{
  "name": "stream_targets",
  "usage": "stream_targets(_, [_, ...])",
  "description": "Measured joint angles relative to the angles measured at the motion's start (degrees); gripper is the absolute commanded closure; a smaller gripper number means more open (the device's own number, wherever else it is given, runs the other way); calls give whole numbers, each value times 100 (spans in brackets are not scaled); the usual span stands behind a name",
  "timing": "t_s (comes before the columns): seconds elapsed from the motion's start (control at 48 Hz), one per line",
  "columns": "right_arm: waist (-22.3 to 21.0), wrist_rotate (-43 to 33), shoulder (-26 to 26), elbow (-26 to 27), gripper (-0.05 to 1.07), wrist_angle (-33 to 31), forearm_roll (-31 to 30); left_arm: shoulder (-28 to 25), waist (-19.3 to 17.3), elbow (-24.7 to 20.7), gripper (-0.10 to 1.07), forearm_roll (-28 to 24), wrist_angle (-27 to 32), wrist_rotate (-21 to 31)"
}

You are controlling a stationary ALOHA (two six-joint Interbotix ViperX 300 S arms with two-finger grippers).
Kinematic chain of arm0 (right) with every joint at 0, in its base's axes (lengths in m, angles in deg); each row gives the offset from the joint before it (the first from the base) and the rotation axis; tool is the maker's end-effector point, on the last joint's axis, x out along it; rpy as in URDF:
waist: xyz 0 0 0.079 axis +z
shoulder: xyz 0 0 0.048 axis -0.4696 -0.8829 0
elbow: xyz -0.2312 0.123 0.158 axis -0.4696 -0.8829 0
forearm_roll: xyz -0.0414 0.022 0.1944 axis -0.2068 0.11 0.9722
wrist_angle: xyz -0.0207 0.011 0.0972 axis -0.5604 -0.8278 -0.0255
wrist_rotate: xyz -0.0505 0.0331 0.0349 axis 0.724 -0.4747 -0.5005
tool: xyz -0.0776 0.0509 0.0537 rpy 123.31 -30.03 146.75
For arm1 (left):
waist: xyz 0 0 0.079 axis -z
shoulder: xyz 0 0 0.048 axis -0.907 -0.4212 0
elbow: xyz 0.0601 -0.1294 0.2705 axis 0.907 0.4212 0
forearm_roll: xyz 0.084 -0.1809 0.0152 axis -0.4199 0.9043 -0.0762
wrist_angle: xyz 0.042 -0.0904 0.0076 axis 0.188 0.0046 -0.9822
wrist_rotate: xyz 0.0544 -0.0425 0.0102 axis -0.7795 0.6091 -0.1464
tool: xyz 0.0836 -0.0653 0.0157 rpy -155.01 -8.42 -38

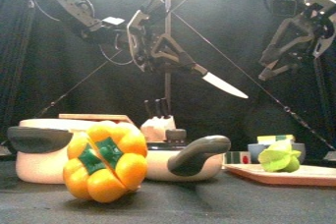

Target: Grab pairing knife with other hand

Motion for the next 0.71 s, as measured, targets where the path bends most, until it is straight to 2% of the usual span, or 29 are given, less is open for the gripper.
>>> stream_targets(0.146, [53, 35, 9, 18, 9, 26, 132, -185, -9, 53, 41, 1028, -633, -1116])
stream_targets(0.271, [97, 35, 44, 18, 9, 9, 141, -316, -9, 299, 41, 2039, -1230, -2399])
stream_targets(0.438, [114, 35, 246, 26, 9, -158, 149, -396, 26, 589, 41, 3445, -1723, -3937])
stream_targets(0.562, [176, 35, 492, 18, 9, -202, 114, -404, 44, 729, 41, 4078, -1969, -4667])
stream_targets(0.708, [255, -9, 563, -123, 9, -202, 35, -448, 70, 861, 41, 4430, -2241, -4948])
